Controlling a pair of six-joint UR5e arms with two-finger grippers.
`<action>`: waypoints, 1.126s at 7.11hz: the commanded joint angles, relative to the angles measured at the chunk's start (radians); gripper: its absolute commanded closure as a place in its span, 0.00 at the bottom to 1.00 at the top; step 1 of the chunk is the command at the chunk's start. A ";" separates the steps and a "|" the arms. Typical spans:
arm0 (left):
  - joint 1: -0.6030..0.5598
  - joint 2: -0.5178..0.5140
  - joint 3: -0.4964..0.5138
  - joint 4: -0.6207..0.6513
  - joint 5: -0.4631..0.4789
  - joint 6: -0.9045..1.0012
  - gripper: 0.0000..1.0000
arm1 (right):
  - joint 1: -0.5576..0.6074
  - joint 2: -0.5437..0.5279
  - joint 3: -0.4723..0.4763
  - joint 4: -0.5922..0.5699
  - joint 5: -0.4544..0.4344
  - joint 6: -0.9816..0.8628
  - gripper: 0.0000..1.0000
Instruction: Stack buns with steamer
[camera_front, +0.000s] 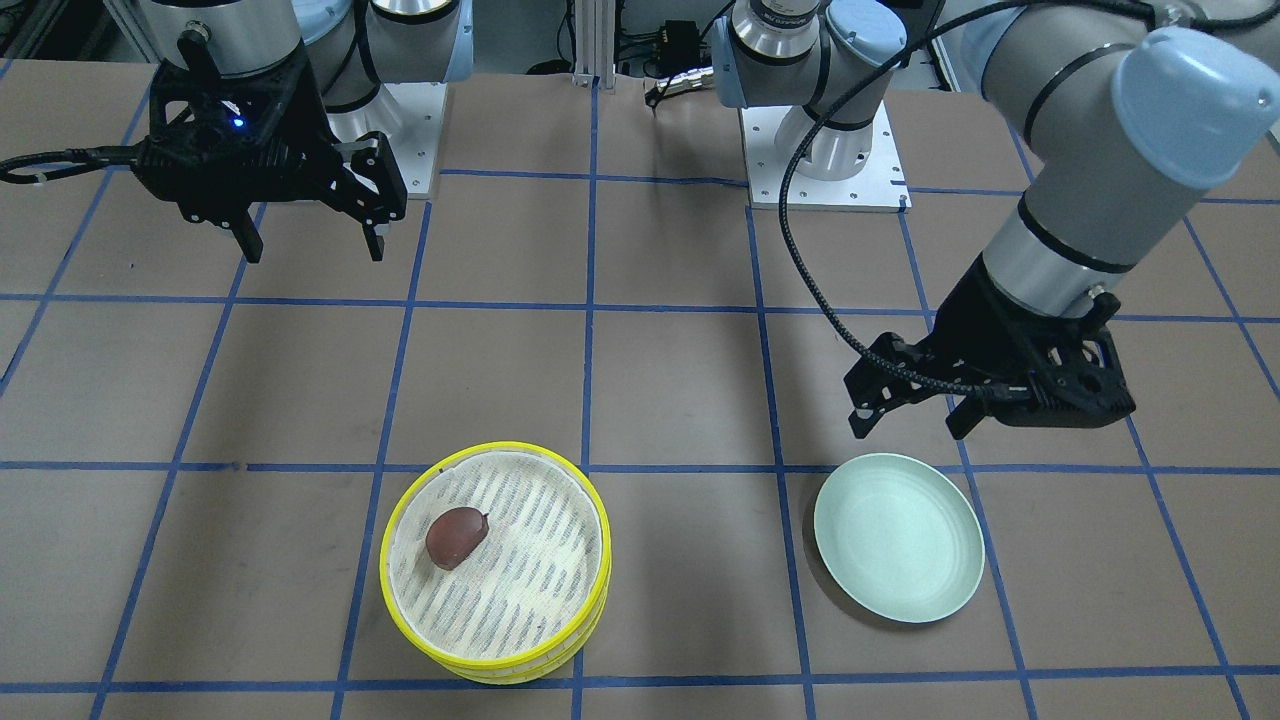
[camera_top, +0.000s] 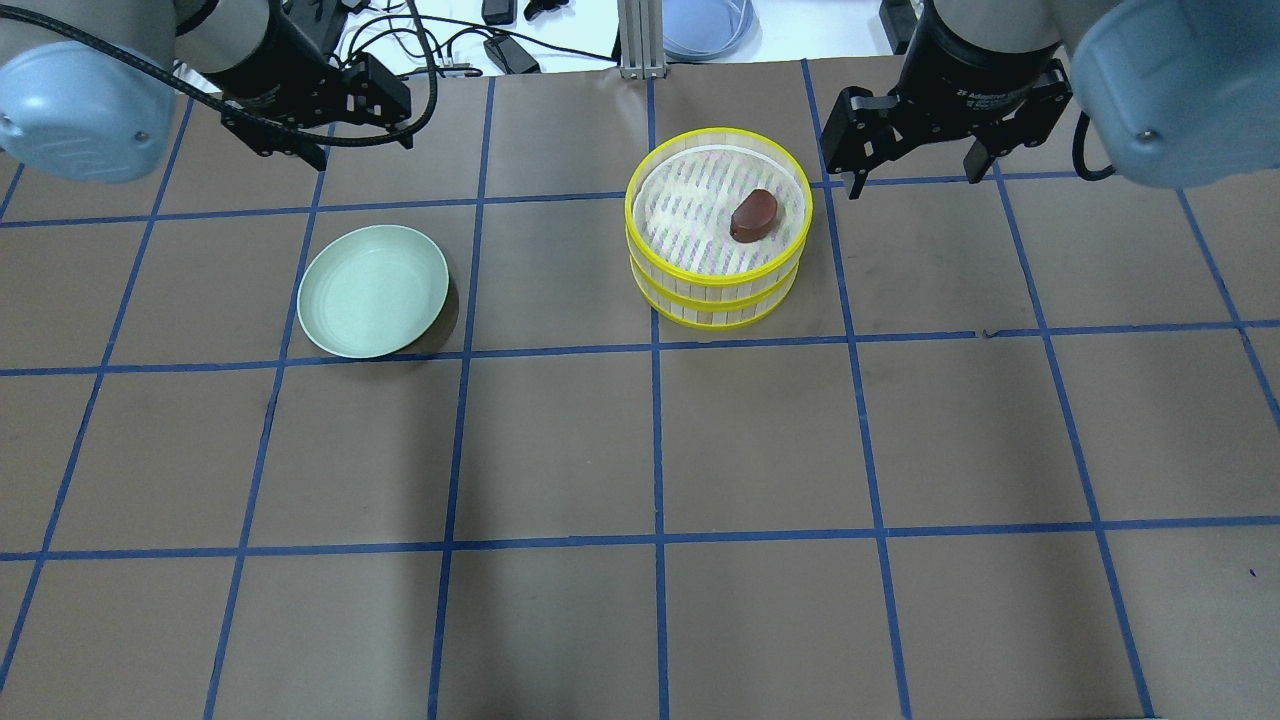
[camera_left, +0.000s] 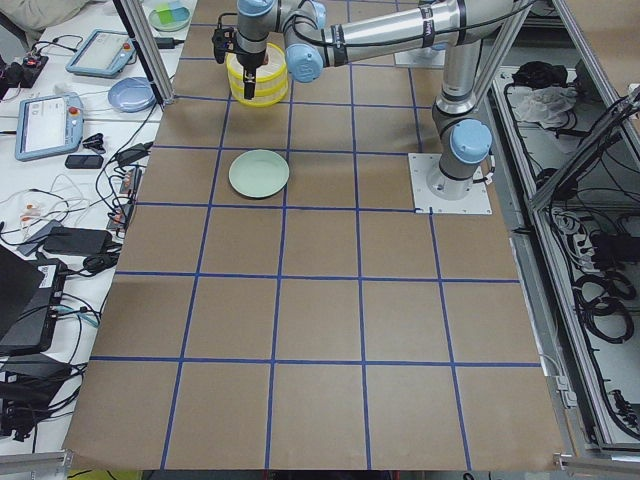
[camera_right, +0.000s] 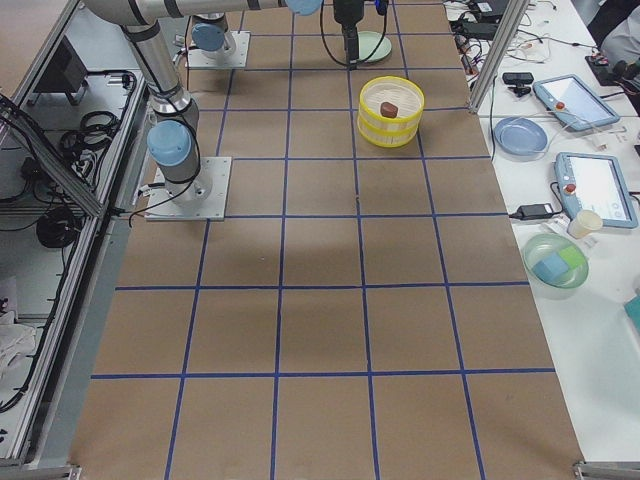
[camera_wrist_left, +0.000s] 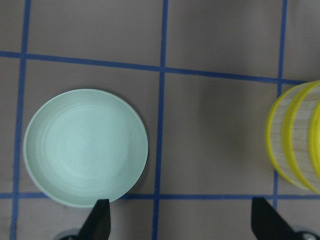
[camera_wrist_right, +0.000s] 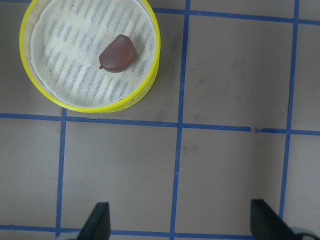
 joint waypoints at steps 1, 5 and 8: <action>0.006 0.115 0.001 -0.203 0.126 0.030 0.00 | 0.000 -0.007 -0.001 0.001 0.001 0.003 0.00; 0.002 0.187 -0.015 -0.280 0.127 0.030 0.00 | 0.000 -0.001 0.002 -0.001 0.013 0.002 0.00; -0.004 0.189 -0.019 -0.277 0.122 0.030 0.00 | 0.000 0.001 0.010 -0.004 0.041 0.006 0.00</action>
